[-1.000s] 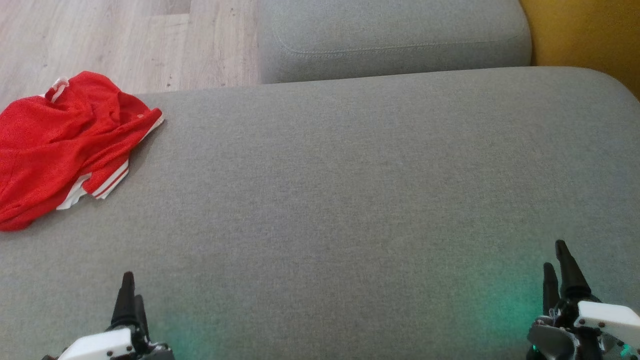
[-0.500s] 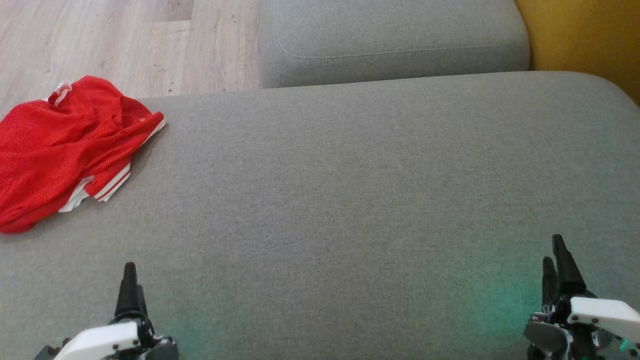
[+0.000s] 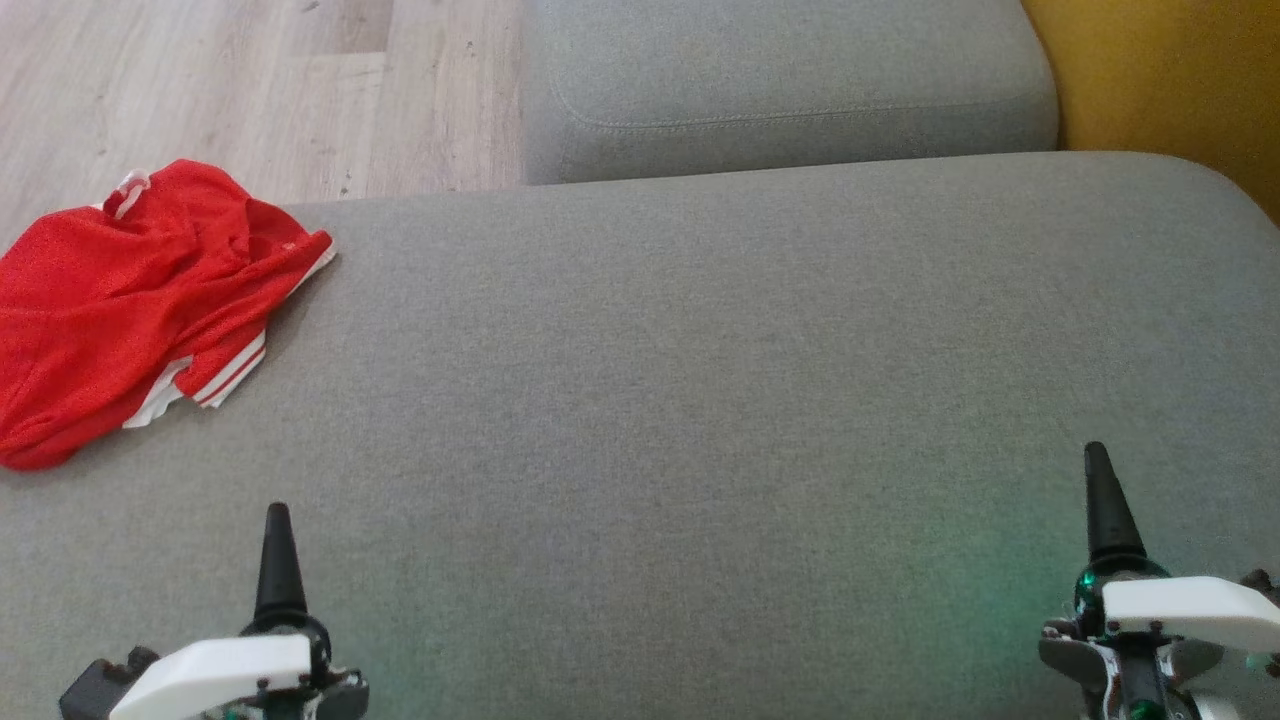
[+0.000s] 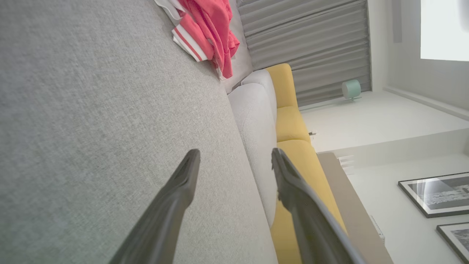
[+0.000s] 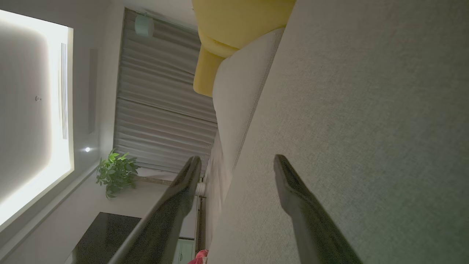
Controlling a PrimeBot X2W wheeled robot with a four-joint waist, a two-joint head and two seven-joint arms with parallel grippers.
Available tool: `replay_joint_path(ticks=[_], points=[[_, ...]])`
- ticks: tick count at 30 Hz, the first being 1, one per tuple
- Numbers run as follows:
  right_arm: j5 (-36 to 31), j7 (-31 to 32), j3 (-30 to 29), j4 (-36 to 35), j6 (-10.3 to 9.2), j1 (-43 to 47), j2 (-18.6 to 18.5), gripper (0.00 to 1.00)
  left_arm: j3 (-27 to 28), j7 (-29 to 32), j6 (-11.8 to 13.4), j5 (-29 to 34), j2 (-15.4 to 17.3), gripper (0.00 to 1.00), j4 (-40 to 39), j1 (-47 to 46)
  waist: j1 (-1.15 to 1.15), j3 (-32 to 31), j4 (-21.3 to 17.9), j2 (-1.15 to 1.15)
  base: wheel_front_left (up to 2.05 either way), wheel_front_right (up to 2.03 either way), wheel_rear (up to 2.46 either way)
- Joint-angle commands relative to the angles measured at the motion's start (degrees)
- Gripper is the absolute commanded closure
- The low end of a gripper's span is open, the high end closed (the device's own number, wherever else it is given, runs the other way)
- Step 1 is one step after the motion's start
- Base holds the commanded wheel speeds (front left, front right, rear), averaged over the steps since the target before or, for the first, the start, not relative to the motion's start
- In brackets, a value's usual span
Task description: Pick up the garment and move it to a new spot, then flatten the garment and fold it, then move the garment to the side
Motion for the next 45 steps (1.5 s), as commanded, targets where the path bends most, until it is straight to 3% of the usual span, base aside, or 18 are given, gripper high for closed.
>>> replay_joint_path(ticks=[1,27,45], points=[[-1.74,-0.61,0.74,-2.43,0.13,-0.98,-0.25,0.00,-0.03,-0.53,0.16,1.53,0.26,0.00,-2.31,-1.22,0.00,-0.04,0.01,0.00,0.00,0.00,0.00],[-25.50,-5.17,4.87,-3.72,0.23,0.40,-0.35,0.00,-3.63,-5.12,0.99,28.06,0.59,0.00,-2.58,0.92,0.00,-0.99,0.85,0.00,0.00,0.00,0.00],[-38.28,-8.04,7.01,-3.16,0.29,1.05,-0.41,0.00,-5.12,-8.02,1.48,41.32,0.80,0.00,-2.22,2.36,0.00,-1.75,1.59,0.00,0.00,0.00,0.00]])
